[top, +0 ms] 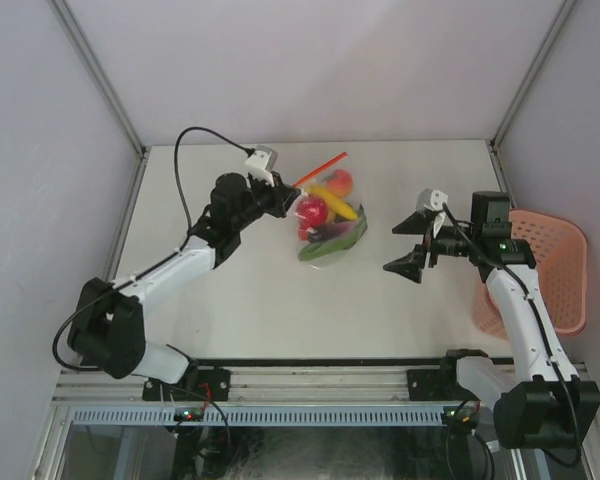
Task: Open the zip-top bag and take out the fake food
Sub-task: Pick up the zipper food storage bag at the center of the board.
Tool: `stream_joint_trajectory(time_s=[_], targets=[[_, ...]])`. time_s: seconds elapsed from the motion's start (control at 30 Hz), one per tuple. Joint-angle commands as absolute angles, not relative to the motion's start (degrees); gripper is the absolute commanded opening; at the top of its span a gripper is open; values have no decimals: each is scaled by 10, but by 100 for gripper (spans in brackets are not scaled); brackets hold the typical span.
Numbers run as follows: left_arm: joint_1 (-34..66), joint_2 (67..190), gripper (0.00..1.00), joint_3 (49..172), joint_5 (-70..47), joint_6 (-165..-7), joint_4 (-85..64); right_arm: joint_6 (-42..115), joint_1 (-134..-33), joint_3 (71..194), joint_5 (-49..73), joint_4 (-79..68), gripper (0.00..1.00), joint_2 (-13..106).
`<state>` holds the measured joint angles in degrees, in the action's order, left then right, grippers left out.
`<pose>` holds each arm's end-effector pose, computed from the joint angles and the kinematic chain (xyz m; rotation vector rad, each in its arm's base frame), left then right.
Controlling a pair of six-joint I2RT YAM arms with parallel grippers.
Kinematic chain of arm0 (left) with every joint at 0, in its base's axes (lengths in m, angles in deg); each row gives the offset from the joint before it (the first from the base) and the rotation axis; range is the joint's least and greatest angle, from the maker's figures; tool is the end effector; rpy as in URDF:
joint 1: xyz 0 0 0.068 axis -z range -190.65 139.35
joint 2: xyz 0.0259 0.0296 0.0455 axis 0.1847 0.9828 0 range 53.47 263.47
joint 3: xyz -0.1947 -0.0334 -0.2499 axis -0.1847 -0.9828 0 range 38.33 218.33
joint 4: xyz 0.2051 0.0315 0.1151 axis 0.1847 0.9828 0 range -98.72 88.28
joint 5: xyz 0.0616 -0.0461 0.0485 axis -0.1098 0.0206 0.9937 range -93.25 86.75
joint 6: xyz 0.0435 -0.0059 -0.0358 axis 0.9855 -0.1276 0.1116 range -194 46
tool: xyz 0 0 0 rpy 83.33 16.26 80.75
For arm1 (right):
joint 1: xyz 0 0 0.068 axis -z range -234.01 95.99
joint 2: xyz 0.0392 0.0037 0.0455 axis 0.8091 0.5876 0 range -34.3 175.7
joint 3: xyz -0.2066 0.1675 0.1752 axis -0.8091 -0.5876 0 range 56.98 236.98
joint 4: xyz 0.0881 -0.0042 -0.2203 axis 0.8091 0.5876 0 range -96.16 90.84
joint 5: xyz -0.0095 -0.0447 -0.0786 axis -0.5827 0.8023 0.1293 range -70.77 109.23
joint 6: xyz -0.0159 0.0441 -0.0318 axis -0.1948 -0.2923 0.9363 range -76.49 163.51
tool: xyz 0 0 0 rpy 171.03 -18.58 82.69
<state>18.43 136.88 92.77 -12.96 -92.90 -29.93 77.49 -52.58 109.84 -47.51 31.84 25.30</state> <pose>0.2739 -0.1599 0.3536 0.2862 1.7414 -0.7613 0.1517 0.0326 0.3526 -1.0315 1.6749 0.9495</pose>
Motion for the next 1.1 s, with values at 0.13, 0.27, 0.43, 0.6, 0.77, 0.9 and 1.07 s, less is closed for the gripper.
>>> stream_joint_trajectory(time_s=[0.13, 0.27, 0.43, 0.6, 0.77, 0.9, 1.07], targets=[[183, 1257, 0, 1002, -274, -618, -86, 1030, -575, 1198, -608, 396, 98, 295], [184, 1201, 0, 976, -302, -515, -33, 1055, -608, 1241, -600, 407, 94, 345], [190, 1146, 0, 915, -351, -476, -57, 1007, -671, 1286, -550, 380, 81, 400], [221, 1133, 0, 891, -353, -425, -31, 941, -719, 1289, -507, 311, 77, 410], [247, 1152, 0, 898, -360, -398, 11, 878, -760, 1280, -469, 223, 77, 417], [259, 1161, 0, 904, -357, -392, 27, 894, -767, 1294, -476, 196, 79, 456], [279, 1159, 0, 904, -362, -386, 34, 940, -793, 1328, -450, 219, 74, 519]])
